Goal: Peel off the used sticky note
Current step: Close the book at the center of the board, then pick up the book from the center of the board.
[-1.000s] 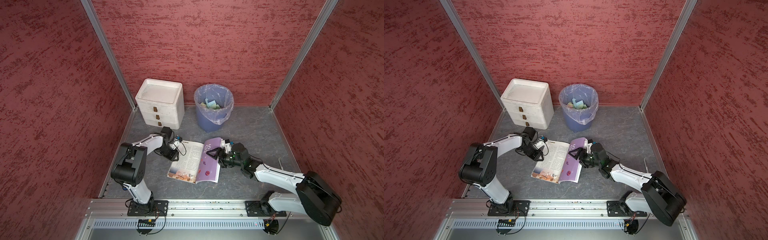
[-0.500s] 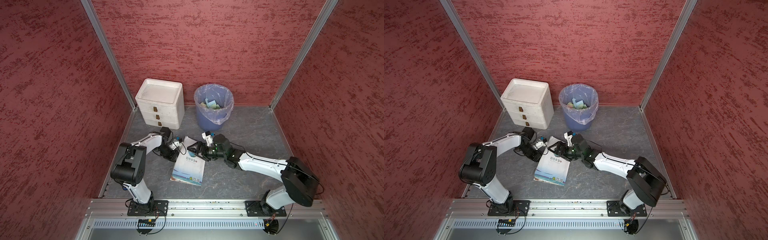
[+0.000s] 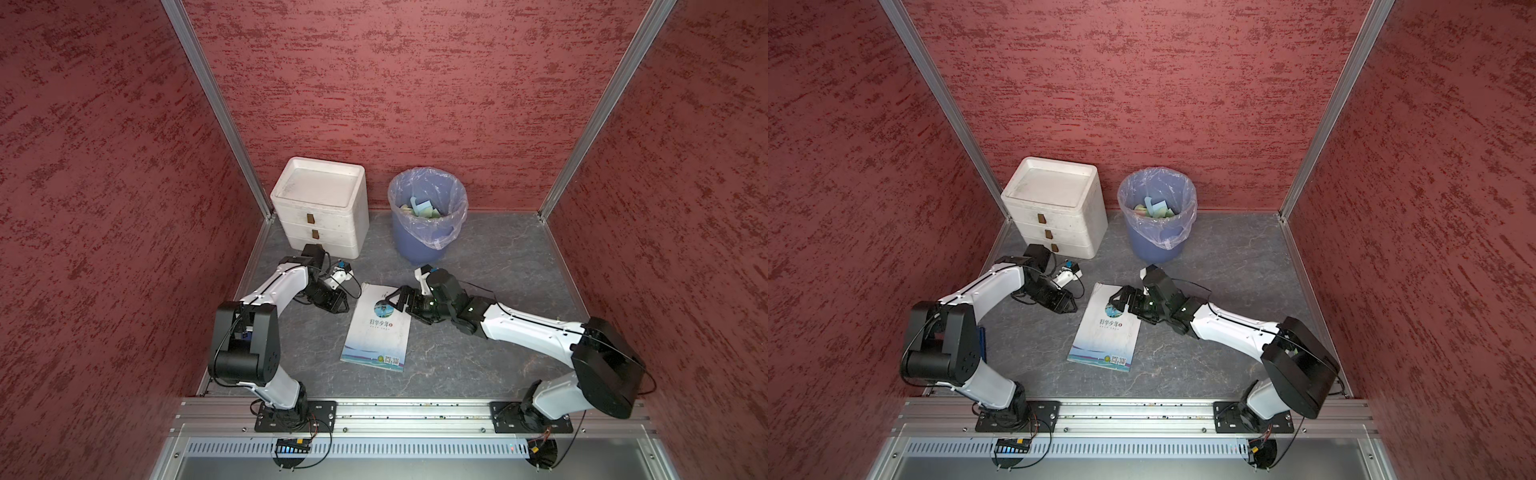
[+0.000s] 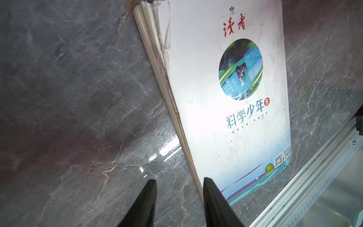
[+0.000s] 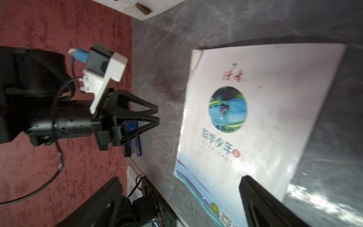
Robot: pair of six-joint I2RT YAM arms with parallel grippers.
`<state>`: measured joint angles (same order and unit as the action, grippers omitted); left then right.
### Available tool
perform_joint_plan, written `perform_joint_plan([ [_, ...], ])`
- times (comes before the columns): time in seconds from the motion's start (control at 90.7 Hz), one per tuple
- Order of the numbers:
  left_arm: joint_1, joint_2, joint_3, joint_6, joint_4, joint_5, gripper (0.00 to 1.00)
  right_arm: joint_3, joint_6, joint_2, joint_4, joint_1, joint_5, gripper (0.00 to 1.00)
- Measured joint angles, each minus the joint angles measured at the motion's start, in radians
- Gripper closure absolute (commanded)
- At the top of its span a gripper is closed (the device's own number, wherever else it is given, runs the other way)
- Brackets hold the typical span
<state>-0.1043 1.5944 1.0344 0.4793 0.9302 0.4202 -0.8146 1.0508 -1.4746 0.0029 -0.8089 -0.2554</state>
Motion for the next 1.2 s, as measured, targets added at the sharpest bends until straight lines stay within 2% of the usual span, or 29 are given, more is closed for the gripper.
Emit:
perform_joint_plan([
  [0.143, -0.064, 0.058, -0.011, -0.005, -0.019, -0.012, 0.59, 0.098, 0.024, -0.015, -0.018, 0.016, 0.040, 0.09],
  [0.32, -0.095, 0.133, -0.013, -0.015, -0.043, -0.034, 0.61, 0.109, 0.050, -0.108, 0.018, 0.017, 0.037, 0.16],
  [0.65, -0.098, 0.148, -0.021, -0.019, -0.064, -0.057, 0.63, 0.070, 0.128, -0.259, 0.272, 0.017, -0.035, 0.27],
  [0.904, -0.106, 0.146, -0.021, -0.022, -0.064, -0.065, 0.64, 0.078, 0.209, -0.327, 0.434, 0.015, -0.097, 0.53],
  [1.124, -0.116, 0.147, -0.021, -0.022, -0.065, -0.060, 0.65, 0.087, 0.249, -0.298, 0.549, 0.011, -0.146, 0.87],
  [1.201, -0.119, 0.147, -0.021, -0.022, -0.064, -0.058, 0.64, 0.089, 0.257, -0.286, 0.576, 0.011, -0.157, 0.93],
])
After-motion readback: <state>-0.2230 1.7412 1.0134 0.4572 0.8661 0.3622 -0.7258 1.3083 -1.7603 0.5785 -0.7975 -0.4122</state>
